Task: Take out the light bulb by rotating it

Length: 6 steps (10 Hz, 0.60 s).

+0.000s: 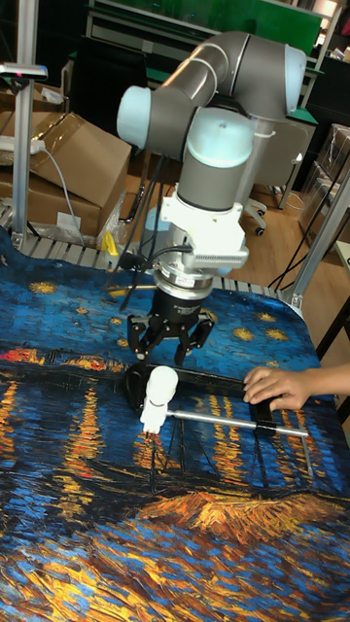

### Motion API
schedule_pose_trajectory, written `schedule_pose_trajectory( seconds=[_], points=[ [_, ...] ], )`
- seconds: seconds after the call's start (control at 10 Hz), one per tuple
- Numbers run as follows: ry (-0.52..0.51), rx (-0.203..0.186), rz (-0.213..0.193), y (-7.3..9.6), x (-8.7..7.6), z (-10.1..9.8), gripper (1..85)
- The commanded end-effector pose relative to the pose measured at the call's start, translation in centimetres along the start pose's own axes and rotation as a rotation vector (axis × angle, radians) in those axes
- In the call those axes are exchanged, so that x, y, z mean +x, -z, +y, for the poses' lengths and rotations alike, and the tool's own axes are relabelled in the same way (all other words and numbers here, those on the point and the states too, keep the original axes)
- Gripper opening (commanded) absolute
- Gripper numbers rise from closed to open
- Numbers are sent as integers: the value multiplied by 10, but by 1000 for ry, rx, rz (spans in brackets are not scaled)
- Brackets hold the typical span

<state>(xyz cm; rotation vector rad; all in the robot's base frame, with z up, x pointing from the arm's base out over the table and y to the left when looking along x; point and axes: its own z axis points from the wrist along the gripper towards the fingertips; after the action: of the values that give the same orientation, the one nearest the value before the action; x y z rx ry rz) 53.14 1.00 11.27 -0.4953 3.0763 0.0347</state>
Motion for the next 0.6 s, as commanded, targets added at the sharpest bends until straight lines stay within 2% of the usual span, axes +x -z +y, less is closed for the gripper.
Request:
schedule_pose_trajectory(
  seconds=[0.0,0.1,0.5],
  points=[
    [-46,-16,-12,-4,-8,7,583],
    [-62,-28,-9,-5,-7,10,580],
    [-78,-19,-8,-10,-9,7,557]
  ],
)
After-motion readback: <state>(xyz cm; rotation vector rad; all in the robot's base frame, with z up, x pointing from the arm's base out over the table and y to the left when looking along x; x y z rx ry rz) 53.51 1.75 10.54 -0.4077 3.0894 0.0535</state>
